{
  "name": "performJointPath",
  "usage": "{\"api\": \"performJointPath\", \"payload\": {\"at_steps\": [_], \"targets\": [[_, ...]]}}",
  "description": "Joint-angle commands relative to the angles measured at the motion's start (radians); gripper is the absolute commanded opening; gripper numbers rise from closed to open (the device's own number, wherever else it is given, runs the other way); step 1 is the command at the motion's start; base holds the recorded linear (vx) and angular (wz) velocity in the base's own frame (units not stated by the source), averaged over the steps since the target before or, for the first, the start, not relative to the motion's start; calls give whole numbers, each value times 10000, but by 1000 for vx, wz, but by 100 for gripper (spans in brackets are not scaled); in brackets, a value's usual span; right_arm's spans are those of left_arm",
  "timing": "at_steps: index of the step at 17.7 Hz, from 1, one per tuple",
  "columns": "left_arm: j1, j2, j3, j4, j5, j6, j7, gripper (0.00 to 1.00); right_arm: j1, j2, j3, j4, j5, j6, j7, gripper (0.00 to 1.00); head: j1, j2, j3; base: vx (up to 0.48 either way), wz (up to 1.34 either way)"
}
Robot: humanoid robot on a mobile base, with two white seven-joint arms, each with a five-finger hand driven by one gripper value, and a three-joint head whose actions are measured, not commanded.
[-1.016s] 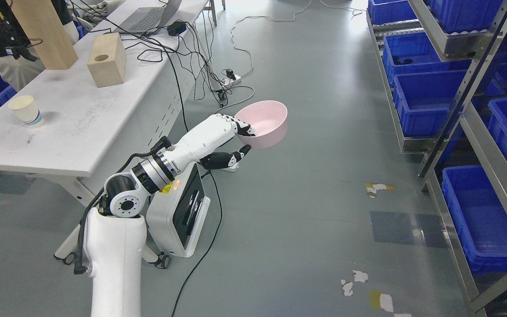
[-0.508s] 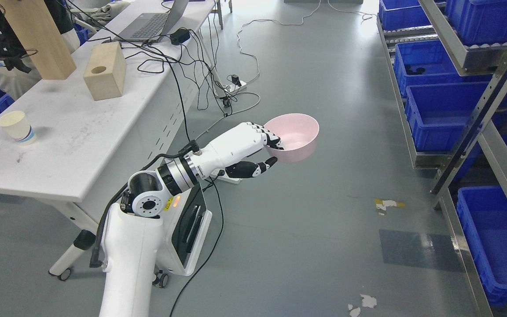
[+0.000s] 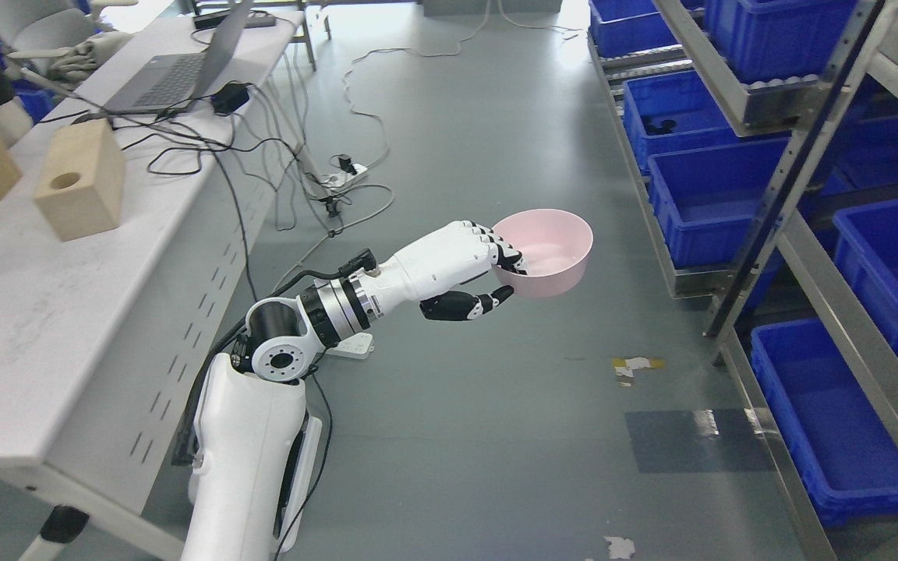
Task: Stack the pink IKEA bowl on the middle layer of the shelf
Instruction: 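Hold the pink bowl raised in the left hand while driving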
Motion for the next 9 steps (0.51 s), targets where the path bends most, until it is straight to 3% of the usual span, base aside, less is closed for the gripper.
{"api": "performJointPath", "payload": {"at_steps": [1,9], "targets": [[38,174,-405,-19,11,-2,125,3,155,-175,0,-174,-2,4,-3,100,0,0,0,159,-620],[38,174,-1338,-19,87,-2,156,3,155,-175,0,-174,-2,4,-3,100,0,0,0,96,-958]]}}
